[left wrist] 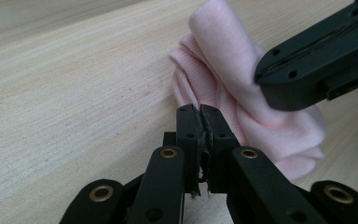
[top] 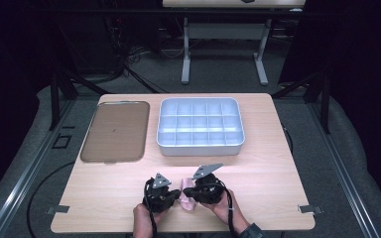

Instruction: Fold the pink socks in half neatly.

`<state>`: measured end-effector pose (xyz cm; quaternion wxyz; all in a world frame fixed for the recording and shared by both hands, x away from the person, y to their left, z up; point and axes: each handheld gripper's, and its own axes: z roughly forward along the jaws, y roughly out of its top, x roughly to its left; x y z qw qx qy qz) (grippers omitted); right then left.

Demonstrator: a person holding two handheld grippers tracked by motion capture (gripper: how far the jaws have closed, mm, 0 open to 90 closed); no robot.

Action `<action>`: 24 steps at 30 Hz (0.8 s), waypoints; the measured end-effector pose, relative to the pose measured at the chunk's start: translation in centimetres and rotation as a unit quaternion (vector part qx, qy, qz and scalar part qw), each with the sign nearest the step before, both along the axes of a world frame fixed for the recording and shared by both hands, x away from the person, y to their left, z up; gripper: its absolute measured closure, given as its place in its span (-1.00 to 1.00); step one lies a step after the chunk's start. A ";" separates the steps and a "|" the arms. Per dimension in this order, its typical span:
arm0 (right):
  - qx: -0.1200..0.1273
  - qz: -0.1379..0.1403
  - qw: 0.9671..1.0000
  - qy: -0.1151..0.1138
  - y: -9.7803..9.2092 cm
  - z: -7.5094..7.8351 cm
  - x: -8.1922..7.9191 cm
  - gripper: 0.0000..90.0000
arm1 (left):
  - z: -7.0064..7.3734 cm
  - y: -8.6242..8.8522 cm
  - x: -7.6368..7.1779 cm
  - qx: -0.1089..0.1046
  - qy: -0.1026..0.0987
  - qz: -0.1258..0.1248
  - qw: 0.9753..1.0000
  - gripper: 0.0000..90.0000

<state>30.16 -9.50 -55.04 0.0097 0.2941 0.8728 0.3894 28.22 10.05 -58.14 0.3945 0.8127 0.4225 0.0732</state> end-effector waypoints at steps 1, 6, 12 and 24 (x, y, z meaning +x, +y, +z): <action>-0.003 0.002 1.000 0.001 0.1 -0.1 0.0 0.98 | -0.1 0.1 0.0 -0.004 -0.001 0.001 1.000 0.92; -0.006 0.009 1.000 0.006 0.3 -0.7 0.2 0.98 | -0.2 0.3 -0.1 -0.012 0.002 0.003 1.000 0.92; -0.014 0.011 1.000 -0.002 0.5 -1.0 0.1 0.98 | 0.5 1.1 -0.2 -0.016 -0.006 0.014 1.000 0.84; -0.033 0.008 0.999 -0.014 0.9 -0.9 -0.3 0.98 | 3.8 0.8 0.8 -0.034 -0.050 -0.018 0.998 0.81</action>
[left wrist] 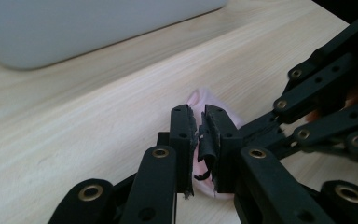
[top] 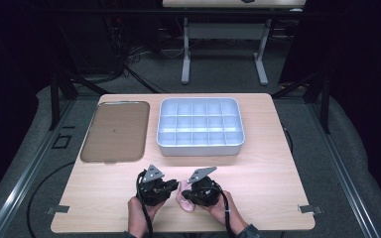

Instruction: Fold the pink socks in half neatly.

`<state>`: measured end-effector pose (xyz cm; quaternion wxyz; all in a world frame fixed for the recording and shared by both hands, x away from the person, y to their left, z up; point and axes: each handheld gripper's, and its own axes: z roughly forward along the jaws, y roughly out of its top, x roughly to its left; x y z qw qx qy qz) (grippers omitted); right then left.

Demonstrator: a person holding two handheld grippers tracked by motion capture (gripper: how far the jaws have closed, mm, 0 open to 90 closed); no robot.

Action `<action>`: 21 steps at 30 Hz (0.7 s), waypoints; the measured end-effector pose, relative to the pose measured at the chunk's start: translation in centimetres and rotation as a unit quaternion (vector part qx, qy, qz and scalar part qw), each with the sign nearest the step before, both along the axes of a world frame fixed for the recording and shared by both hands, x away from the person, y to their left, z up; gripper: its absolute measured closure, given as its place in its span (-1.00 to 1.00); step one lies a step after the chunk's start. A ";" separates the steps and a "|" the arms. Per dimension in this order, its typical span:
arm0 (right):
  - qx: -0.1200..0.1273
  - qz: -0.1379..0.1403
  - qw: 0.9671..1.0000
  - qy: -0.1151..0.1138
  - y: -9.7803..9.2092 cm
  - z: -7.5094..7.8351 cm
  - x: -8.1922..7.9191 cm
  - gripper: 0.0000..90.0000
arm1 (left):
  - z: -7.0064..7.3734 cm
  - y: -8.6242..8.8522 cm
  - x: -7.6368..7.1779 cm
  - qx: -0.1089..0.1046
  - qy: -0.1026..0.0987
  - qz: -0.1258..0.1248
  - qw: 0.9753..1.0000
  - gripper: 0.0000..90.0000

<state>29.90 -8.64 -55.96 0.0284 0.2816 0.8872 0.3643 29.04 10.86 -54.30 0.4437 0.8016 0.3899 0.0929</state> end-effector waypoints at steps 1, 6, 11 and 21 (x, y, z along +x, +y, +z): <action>0.000 0.000 1.000 -0.001 0.0 0.0 0.0 0.98 | 0.1 -0.3 0.2 -0.003 0.000 -0.006 1.000 0.80; 0.000 -0.002 1.000 -0.004 0.1 -0.1 -0.1 0.98 | -0.3 -1.5 1.7 0.002 0.018 -0.025 1.000 0.76; -0.003 -0.001 1.000 -0.010 0.1 -0.1 -0.3 0.98 | -1.2 -2.2 2.2 0.034 0.035 -0.026 0.998 0.82; 0.000 0.005 1.000 -0.014 -0.2 0.3 -0.7 0.84 | -2.2 -2.5 2.2 0.060 0.032 -0.020 0.998 0.95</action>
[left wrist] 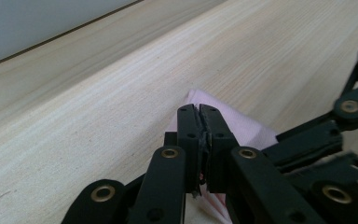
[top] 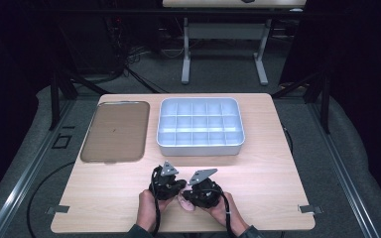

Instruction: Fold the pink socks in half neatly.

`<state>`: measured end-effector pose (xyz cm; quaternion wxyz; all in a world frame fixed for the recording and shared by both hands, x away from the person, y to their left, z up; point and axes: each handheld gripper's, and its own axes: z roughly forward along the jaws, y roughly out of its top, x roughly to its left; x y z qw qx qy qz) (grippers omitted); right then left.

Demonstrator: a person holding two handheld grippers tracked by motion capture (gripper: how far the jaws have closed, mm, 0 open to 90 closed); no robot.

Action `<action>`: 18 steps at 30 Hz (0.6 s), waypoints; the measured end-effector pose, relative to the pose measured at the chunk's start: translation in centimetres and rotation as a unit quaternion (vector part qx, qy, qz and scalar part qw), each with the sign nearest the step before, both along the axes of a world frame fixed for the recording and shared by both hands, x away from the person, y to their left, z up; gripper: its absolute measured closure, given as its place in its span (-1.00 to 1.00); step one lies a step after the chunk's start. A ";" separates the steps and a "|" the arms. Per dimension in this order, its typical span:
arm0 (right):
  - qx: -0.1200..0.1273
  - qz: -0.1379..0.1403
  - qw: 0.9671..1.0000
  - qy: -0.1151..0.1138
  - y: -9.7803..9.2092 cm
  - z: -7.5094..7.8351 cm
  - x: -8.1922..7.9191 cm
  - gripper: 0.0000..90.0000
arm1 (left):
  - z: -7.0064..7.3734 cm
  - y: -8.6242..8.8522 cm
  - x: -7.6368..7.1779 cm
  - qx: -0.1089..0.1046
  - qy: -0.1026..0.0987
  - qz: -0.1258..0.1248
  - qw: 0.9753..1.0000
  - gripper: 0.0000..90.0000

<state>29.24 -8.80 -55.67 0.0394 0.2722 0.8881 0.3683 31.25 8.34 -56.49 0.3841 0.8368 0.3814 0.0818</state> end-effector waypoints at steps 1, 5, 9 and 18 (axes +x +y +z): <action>0.004 0.006 1.000 0.000 -0.1 0.1 -0.2 0.80 | 0.0 0.0 0.0 0.001 -0.001 0.001 1.000 0.95; -0.002 0.013 1.000 -0.003 0.0 0.2 -1.0 0.80 | 0.0 -0.1 -0.2 0.006 -0.006 0.005 1.000 0.95; -0.011 0.017 1.000 -0.001 0.1 -0.2 -1.2 0.83 | -0.1 0.0 -0.2 0.012 -0.009 0.003 1.000 0.96; -0.017 0.012 1.000 -0.010 0.3 -0.7 -1.4 0.90 | -0.3 0.5 -0.3 -0.008 -0.006 0.009 1.000 0.96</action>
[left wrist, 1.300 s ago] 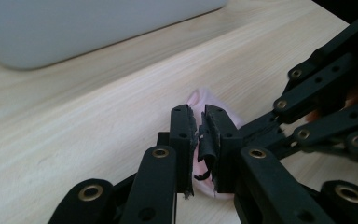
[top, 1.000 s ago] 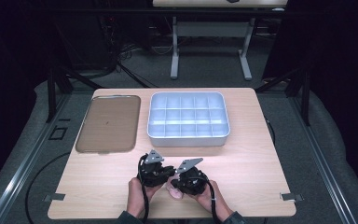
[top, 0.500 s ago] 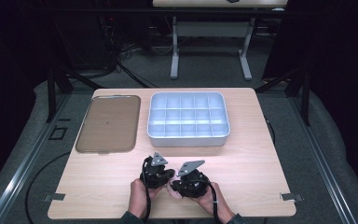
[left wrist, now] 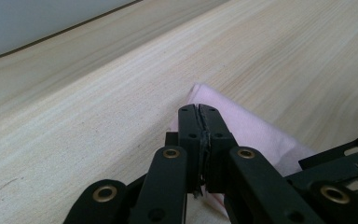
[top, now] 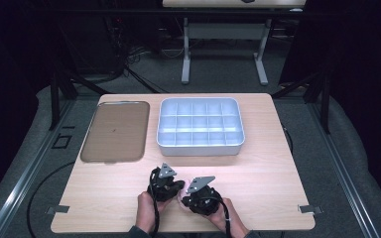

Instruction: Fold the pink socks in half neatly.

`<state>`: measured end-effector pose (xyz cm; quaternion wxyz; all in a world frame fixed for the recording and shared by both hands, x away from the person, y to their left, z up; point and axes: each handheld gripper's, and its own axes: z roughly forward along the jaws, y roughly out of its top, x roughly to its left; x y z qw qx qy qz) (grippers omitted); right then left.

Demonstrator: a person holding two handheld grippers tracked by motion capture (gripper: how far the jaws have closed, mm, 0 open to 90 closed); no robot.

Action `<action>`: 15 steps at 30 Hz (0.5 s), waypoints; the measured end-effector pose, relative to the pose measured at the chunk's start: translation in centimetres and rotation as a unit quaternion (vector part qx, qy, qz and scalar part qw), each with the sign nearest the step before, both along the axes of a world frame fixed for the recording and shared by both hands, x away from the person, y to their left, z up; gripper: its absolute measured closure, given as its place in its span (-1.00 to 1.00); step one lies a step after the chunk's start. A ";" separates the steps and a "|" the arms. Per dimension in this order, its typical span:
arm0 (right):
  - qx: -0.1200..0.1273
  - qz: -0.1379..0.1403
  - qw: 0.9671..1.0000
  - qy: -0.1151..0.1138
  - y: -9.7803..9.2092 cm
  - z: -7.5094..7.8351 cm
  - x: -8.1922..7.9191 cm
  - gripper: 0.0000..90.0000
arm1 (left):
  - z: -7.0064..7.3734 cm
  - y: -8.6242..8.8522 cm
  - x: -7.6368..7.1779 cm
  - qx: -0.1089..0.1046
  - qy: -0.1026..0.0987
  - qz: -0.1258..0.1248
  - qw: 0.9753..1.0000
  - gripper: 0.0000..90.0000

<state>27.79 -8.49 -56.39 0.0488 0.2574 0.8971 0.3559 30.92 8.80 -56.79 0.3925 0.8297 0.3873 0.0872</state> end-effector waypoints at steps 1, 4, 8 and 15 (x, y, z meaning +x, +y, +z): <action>0.006 0.000 1.000 0.005 0.0 -0.1 0.1 0.90 | 0.1 0.0 0.0 -0.002 0.003 -0.001 1.000 0.96; 0.015 -0.001 1.000 0.015 -0.3 -0.2 0.3 0.91 | 0.6 0.2 0.0 -0.015 -0.002 0.000 1.000 0.93; 0.021 -0.001 1.000 0.020 -0.3 -0.2 0.3 0.91 | 1.6 0.5 -0.1 -0.039 -0.009 -0.009 0.999 0.93; 0.028 -0.007 0.999 0.015 -0.4 -0.3 0.2 0.90 | 0.1 -0.2 0.3 -0.025 0.010 -0.018 0.999 0.95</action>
